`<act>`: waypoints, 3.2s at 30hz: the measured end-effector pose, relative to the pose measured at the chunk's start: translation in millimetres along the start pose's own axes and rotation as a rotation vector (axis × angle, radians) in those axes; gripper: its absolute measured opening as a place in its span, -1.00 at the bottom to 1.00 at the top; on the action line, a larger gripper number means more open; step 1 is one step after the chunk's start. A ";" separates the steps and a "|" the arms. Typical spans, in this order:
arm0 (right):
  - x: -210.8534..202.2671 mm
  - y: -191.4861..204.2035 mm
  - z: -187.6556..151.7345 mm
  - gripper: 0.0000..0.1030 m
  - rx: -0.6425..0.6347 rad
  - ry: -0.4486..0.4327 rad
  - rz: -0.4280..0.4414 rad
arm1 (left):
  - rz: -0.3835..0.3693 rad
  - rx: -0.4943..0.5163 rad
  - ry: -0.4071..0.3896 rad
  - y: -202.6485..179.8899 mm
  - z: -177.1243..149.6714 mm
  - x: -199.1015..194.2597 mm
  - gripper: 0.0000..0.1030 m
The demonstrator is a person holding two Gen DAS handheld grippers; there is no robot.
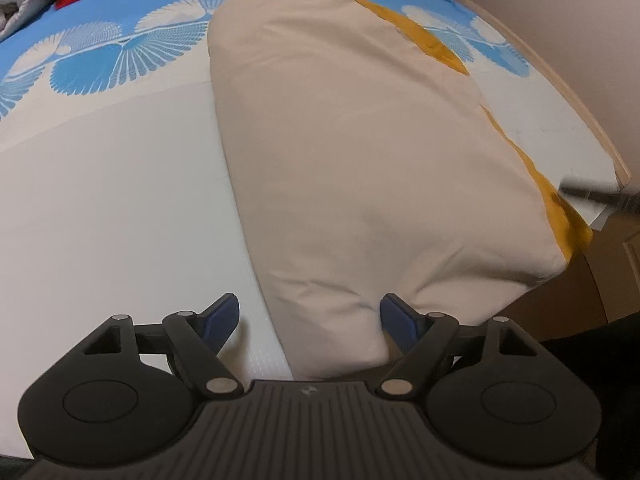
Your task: Fold large clothes
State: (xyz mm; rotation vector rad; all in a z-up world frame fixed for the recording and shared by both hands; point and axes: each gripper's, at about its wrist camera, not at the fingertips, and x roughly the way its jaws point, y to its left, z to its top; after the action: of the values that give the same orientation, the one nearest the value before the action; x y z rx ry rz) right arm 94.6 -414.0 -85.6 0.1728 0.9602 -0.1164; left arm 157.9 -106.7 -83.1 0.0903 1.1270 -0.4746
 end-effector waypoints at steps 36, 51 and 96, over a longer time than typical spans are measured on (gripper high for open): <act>30.3 32.6 15.3 -0.35 0.017 0.071 0.091 | -0.384 -0.551 -0.125 115.3 141.2 117.5 0.56; 34.5 105.3 57.8 -0.86 -0.009 -0.093 0.100 | -0.281 -0.391 -0.355 152.8 191.4 37.5 -0.36; 88.9 124.2 78.7 -0.86 0.134 0.084 0.128 | 0.032 -0.353 -0.259 213.2 179.3 36.6 0.49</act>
State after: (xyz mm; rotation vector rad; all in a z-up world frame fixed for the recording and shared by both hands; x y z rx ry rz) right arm 230.2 -309.8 -102.8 0.3637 1.0225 -0.0562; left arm 409.3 18.3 -72.5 -0.2546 0.9374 -0.2451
